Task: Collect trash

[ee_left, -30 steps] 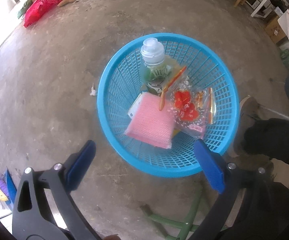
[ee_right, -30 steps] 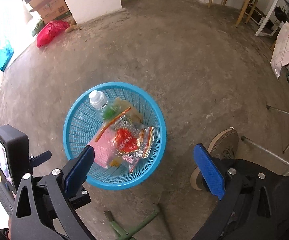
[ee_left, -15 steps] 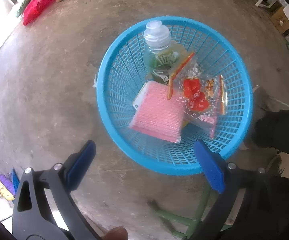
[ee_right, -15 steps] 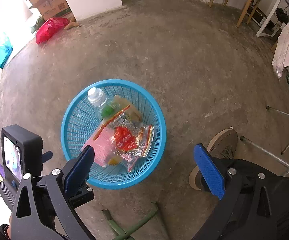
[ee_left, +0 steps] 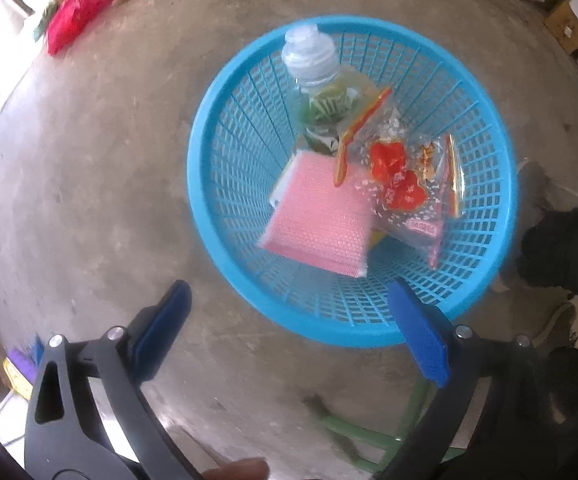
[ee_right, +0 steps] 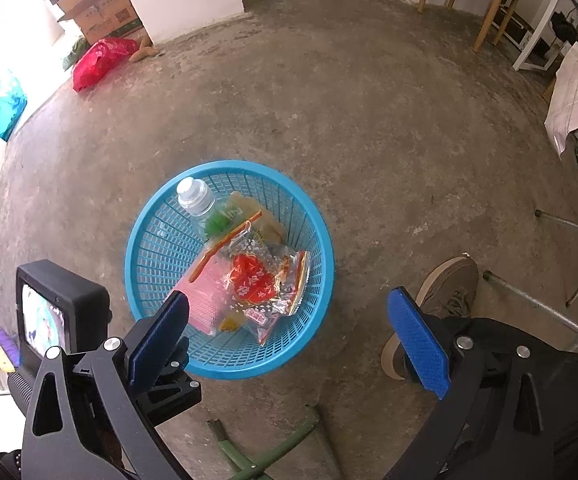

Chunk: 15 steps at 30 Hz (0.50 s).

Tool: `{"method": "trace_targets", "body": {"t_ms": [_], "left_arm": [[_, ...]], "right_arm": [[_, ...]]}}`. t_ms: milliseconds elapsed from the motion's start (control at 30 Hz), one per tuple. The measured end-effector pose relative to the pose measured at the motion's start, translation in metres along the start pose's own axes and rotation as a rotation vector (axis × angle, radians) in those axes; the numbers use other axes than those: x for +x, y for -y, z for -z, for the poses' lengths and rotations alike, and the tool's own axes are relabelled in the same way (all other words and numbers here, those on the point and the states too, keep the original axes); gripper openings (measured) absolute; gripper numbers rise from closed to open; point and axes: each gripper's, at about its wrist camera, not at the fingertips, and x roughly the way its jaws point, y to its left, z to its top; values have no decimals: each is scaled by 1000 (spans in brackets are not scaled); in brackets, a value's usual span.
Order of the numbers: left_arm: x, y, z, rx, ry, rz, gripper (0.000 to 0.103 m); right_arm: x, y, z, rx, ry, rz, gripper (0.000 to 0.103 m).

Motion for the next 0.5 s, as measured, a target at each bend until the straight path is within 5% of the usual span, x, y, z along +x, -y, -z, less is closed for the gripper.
{"method": "trace_targets", "body": {"t_ms": [500], "left_arm": [[-2,8,0,25,13,-13,95]], "right_arm": [[0,3,0,6,0,0,97]]}}
